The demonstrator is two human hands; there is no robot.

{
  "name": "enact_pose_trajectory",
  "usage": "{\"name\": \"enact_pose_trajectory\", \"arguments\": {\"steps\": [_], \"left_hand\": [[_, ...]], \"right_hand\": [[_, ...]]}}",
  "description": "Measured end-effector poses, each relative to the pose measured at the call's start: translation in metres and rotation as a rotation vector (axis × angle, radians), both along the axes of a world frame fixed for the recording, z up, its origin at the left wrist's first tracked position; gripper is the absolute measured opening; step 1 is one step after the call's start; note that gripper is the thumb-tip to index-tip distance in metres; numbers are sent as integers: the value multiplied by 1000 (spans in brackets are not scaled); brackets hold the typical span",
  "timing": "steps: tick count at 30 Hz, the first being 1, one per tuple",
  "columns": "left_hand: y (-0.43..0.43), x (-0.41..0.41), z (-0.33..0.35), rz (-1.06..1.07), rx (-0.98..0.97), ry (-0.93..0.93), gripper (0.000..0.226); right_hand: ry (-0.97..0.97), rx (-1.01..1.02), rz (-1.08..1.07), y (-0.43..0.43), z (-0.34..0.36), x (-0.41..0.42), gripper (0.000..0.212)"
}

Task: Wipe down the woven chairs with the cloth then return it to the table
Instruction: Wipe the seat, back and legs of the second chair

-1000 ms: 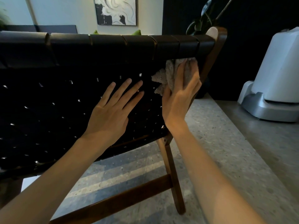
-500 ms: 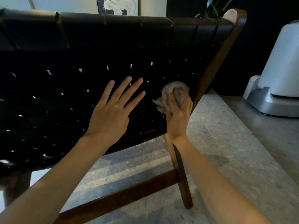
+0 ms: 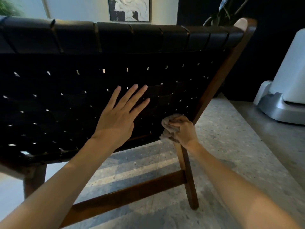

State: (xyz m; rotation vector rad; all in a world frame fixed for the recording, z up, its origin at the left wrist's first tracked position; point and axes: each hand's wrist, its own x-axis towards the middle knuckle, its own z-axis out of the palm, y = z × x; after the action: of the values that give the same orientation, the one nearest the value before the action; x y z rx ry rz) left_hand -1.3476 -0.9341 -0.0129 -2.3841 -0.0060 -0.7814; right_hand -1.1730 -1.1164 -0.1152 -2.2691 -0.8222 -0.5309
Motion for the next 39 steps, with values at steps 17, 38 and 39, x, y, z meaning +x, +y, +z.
{"name": "enact_pose_trajectory", "arguments": {"steps": [17,38,39], "left_hand": [[17,-4,15,-118,-126,-315,91],[47,-17,-15,-29,-27,-235,92],[46,-19,-13,-35,-54,-251,92]], "right_hand": [[-840,506,-116,31,127,-45,35],[-288,-206,82,37,-26,-24,33],[-350,-137,97,32,-17,-34,32]]}}
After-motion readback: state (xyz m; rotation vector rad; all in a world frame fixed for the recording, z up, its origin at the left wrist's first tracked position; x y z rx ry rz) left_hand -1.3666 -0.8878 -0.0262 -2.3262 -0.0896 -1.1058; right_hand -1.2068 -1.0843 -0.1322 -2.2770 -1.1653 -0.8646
